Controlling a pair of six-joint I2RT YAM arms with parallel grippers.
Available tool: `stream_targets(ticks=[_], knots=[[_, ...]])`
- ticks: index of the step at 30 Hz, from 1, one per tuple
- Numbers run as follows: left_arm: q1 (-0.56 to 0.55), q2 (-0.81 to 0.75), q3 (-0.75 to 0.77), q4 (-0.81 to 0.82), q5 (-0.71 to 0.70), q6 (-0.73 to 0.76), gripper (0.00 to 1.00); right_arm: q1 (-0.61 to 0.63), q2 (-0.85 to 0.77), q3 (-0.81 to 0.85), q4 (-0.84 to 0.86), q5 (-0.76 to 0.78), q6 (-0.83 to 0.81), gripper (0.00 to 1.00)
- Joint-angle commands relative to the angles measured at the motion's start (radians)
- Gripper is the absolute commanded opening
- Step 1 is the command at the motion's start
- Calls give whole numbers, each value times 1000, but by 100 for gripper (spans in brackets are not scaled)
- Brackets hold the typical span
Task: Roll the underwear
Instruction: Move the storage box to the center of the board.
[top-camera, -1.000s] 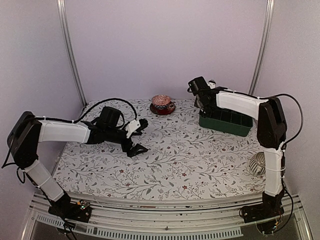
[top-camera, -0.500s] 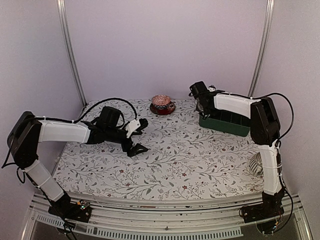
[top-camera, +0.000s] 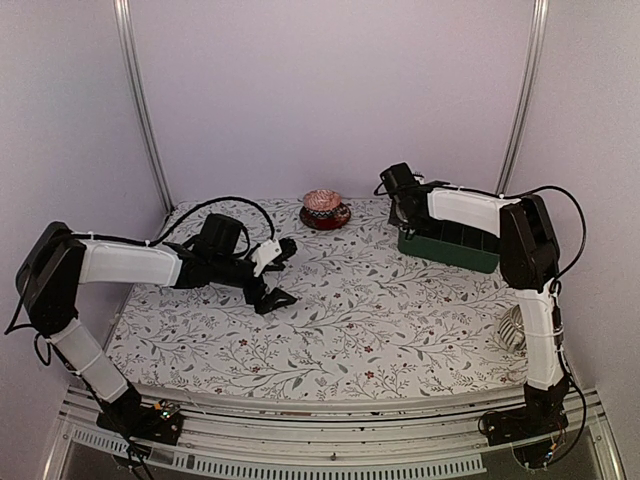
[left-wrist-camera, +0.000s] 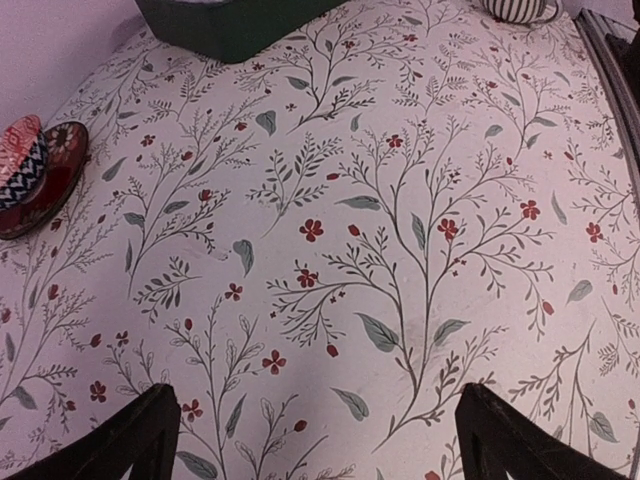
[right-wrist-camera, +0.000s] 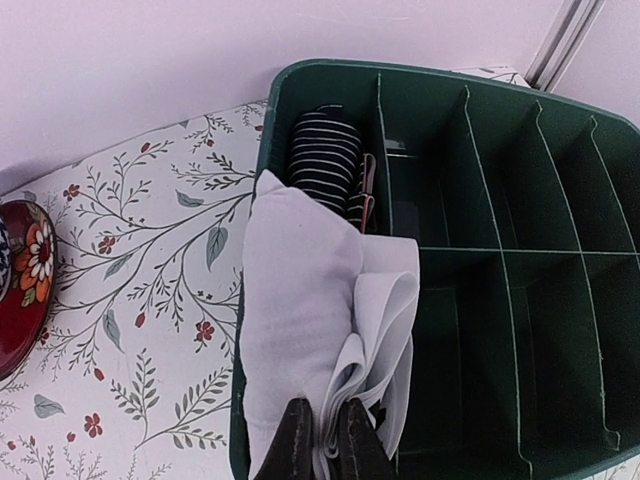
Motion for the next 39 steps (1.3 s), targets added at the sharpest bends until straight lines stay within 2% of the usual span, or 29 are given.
stream_targets(ticks=[1, 9, 19, 28, 39], knots=[[5, 15, 16, 2, 13, 5, 98, 3, 47, 2, -1, -72, -13, 2], [5, 19, 19, -1, 11, 5, 99, -16, 78, 15, -14, -204, 9, 2], [5, 28, 29, -13, 21, -1, 98, -15, 73, 38, -189, -238, 64, 2], [5, 33, 39, -29, 23, -12, 99, -5, -49, -88, -324, -286, 101, 2], [5, 31, 45, -41, 34, -19, 98, 48, -247, -312, -392, -346, 20, 2]])
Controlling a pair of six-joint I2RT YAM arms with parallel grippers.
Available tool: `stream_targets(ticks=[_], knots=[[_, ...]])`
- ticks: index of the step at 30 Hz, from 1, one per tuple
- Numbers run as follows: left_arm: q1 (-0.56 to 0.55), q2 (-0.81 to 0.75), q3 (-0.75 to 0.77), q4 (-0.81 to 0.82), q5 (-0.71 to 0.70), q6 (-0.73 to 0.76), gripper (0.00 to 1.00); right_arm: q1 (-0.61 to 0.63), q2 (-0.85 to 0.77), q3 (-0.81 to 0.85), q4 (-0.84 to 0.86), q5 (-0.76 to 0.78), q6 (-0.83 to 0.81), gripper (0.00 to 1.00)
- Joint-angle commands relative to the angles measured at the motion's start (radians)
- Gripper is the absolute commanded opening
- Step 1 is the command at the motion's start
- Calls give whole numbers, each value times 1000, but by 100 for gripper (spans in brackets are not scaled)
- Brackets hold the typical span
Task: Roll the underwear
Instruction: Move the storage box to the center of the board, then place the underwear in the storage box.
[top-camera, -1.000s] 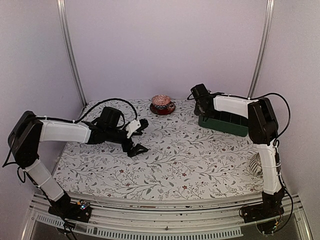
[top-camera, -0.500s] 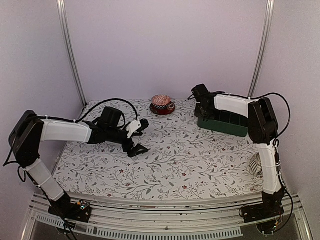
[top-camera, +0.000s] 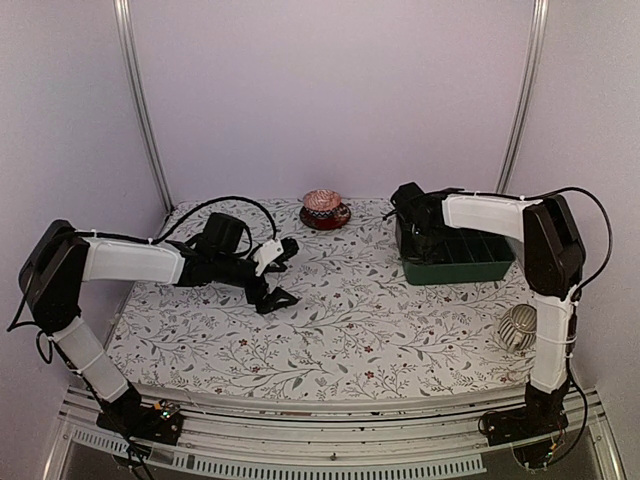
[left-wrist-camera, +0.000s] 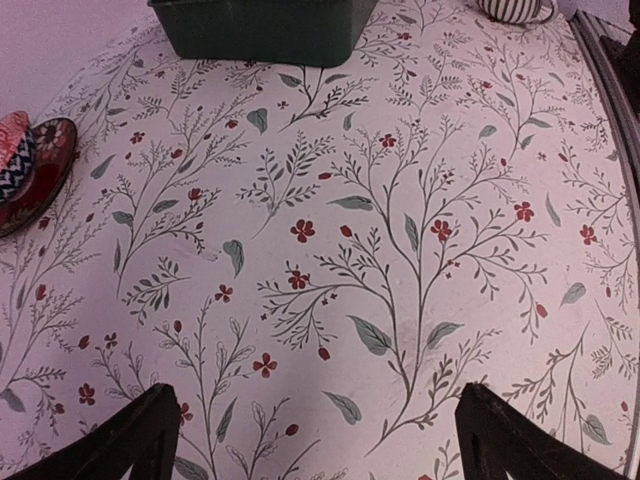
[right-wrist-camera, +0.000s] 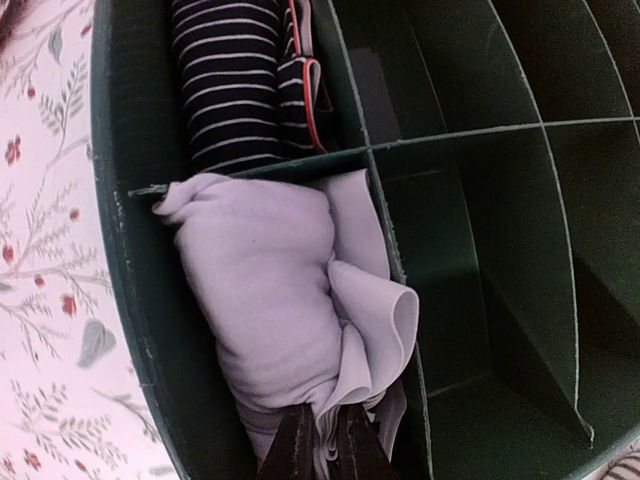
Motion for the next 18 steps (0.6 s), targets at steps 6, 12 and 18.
stream_targets(ticks=[6, 12, 18], knots=[[5, 3, 19, -16, 8, -10, 98, 46, -99, -116, -175, -53, -88, 2], [5, 18, 24, -15, 2, -8, 98, 46, -13, -71, -194, -54, -138, 2], [5, 28, 25, -16, 5, -6, 99, 46, 60, 8, -241, -31, -159, 3]])
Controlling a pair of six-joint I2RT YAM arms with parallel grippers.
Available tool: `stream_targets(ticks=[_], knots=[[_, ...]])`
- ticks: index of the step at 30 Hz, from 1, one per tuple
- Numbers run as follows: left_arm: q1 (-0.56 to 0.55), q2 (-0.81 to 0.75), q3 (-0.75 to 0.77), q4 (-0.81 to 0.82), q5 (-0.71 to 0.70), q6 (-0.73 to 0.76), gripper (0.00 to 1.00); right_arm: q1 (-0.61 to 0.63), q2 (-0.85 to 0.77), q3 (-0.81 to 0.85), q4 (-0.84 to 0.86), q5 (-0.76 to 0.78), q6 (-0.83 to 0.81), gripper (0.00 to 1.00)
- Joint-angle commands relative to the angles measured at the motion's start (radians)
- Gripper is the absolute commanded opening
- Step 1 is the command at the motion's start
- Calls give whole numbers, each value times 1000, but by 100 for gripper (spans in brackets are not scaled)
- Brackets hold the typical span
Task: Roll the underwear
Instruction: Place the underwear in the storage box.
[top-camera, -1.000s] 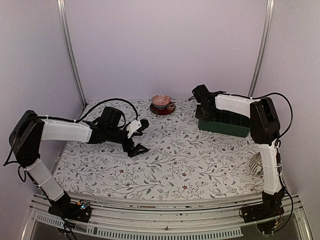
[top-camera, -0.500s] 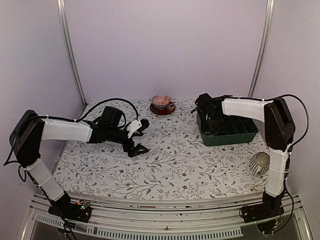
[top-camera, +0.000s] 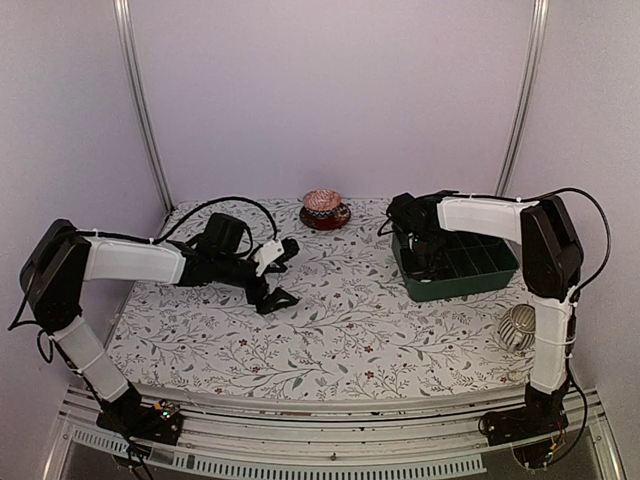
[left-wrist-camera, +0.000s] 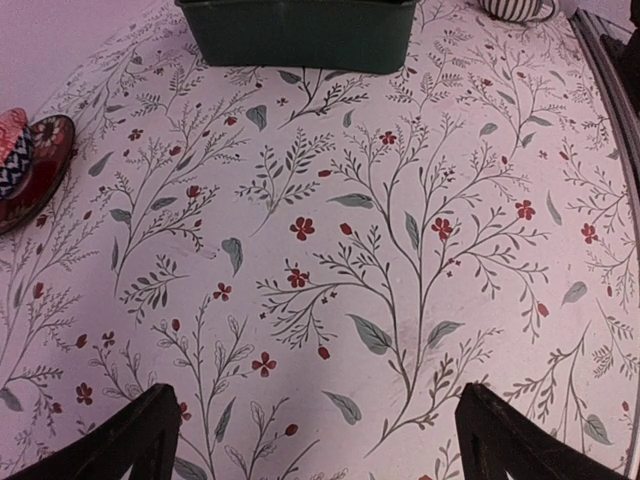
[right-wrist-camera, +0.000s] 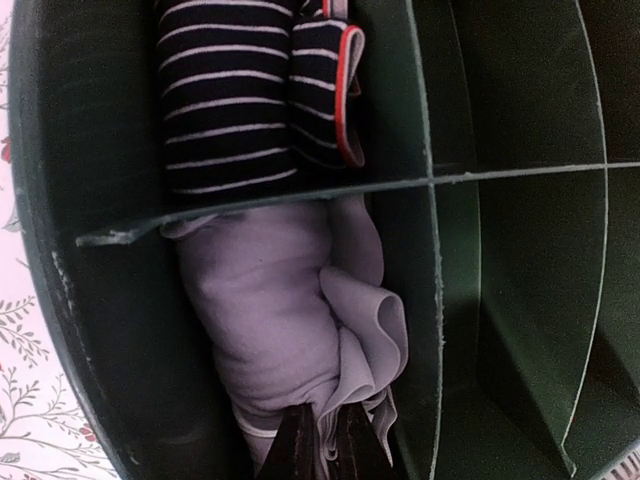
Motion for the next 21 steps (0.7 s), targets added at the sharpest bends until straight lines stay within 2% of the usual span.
stream_targets(ticks=[1, 5, 11, 13, 18, 21], knots=[[5, 21, 23, -13, 6, -6, 99, 5, 76, 54, -75, 8, -27, 6], [5, 25, 25, -16, 5, -6, 98, 6, 71, 140, -137, 25, -30, 31], [5, 15, 21, -16, 3, -5, 98, 5, 54, 231, -198, 33, -37, 57], [5, 13, 22, -16, 5, -6, 99, 5, 50, 253, -218, 37, -38, 63], [5, 11, 20, -18, 6, -6, 98, 6, 25, 322, -279, 62, -34, 71], [5, 3, 18, -16, -2, -9, 99, 11, -39, 332, -282, 84, -33, 83]])
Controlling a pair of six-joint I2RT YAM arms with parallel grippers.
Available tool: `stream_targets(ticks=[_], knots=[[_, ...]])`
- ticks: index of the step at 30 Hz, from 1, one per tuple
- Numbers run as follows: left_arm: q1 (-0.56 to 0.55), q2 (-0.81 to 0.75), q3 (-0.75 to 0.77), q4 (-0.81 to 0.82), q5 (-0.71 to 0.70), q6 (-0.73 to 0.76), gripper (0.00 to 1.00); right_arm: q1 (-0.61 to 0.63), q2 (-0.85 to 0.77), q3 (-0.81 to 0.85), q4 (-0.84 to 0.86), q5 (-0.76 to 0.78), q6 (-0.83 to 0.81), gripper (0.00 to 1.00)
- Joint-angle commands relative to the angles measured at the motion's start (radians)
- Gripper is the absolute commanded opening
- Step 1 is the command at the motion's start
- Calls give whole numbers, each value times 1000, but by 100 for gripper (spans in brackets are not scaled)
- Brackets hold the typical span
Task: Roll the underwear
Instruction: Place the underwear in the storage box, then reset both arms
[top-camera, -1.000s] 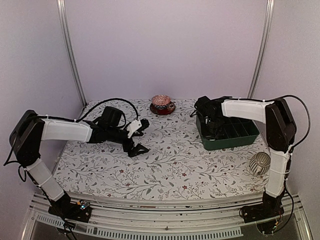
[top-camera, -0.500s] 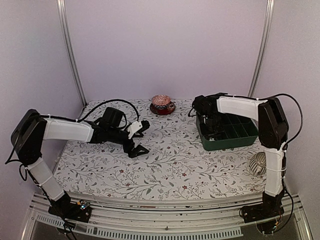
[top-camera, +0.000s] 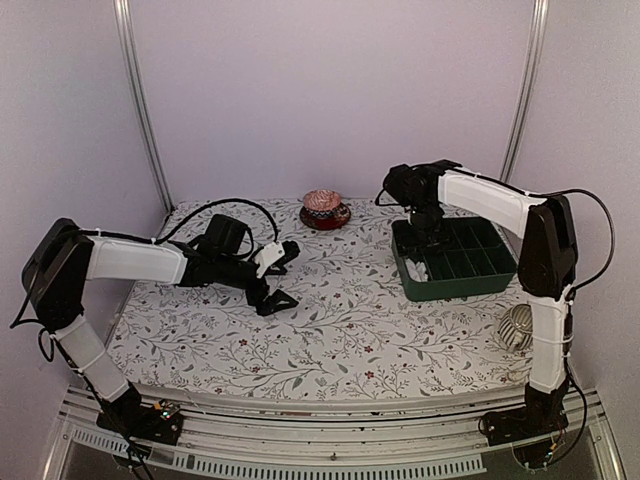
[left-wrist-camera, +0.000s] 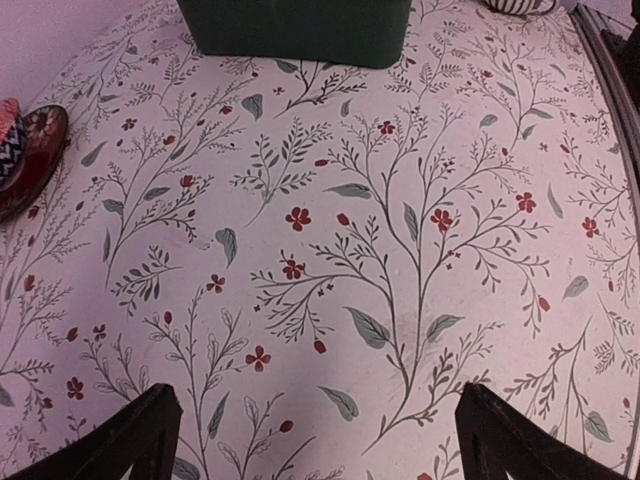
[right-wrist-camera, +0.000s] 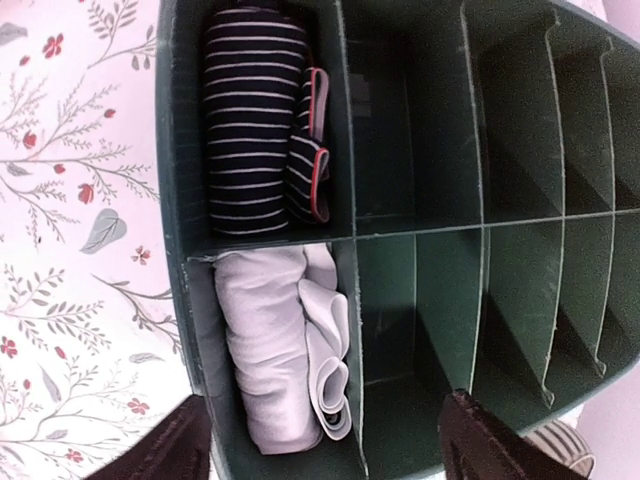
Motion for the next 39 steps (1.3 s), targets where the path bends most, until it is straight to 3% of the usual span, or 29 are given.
stream_targets(ticks=[1, 2, 6, 11, 16, 24, 31, 39], knots=[[7, -14, 18, -7, -6, -13, 99, 17, -112, 26, -40, 65, 5, 90], [12, -20, 16, -5, -7, -17, 99, 27, -148, 9, -25, 84, 13, 99], [43, -62, 5, 26, -22, -61, 99, 105, -362, -192, 153, 170, 24, 99], [119, -137, -1, 71, -115, -140, 98, 139, -675, -608, 582, 109, -52, 99], [213, -256, -16, 38, -230, -194, 99, 156, -995, -1023, 1051, 36, -234, 99], [369, -669, -286, 49, -358, -217, 98, 158, -1243, -1224, 1088, 91, -283, 99], [388, -1046, -576, 50, -350, -150, 99, 159, -1345, -1320, 1119, 163, -309, 99], [389, -1180, -617, 74, -431, -174, 99, 158, -1504, -1403, 1180, 218, -308, 99]])
